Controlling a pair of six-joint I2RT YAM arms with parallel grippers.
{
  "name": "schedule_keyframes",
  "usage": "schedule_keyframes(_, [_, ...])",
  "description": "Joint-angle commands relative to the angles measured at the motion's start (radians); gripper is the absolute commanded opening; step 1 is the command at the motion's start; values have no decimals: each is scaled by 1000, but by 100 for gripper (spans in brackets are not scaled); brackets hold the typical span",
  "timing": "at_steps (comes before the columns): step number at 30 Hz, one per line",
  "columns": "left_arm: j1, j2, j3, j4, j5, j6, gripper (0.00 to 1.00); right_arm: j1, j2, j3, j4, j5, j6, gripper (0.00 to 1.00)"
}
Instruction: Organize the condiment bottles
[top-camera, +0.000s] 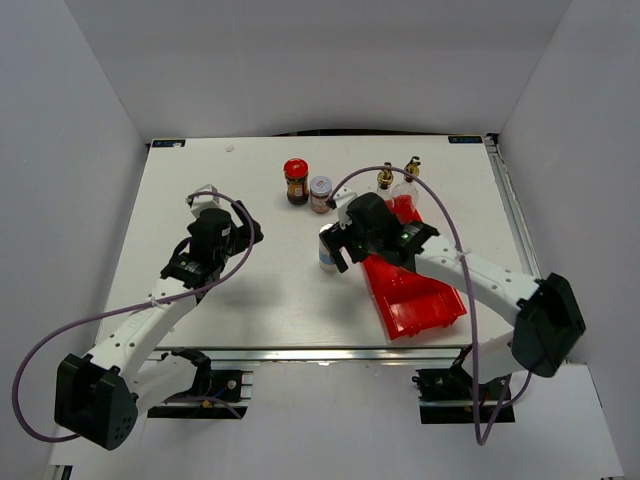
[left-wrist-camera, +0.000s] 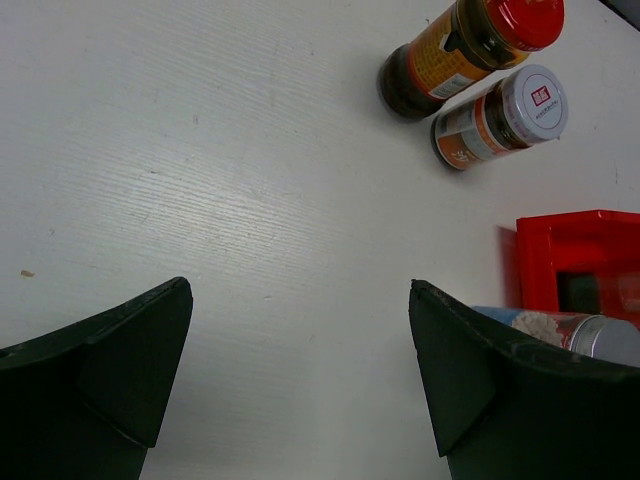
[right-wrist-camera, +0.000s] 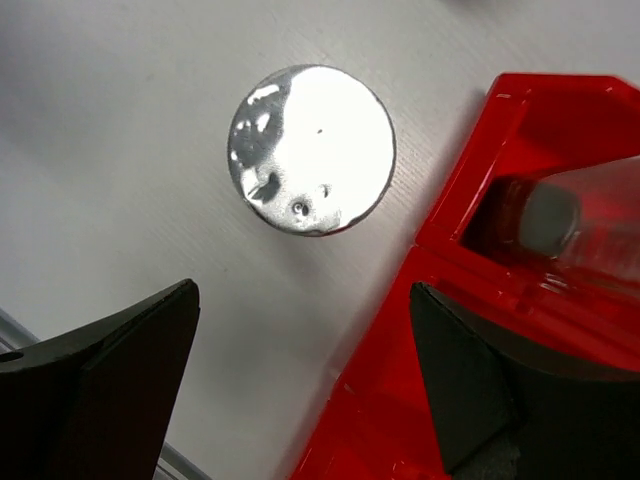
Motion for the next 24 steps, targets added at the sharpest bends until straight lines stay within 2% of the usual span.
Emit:
schedule_keyframes(1, [-3,-29,29,-11,-18,10,98,1,50,65,77,7,28,89])
schedule_keyframes(12, [-3,-41,35,-25,-37,16,98,-4,270,185,161,25,38,88])
schedule_keyframes(16, [-3,-49,36,-32,-46,15,98,-4,265,199,157,8,54,60])
schedule_keyframes(17, [-3,-50,35,-34,-49,15,98,-4,252,193,152,13,58,45])
schedule_keyframes(18, [-3,-53,33,-31,-52,13,98,-5,218,175,152,17,61,39])
schedule_keyframes(20, [-3,-53,30,-28,-52,13,98,-2,177,153,154,17,67,30])
schedule_keyframes(24, [-3,-46,33,-20,-48,13,98,-4,52,99,143,2,64,20])
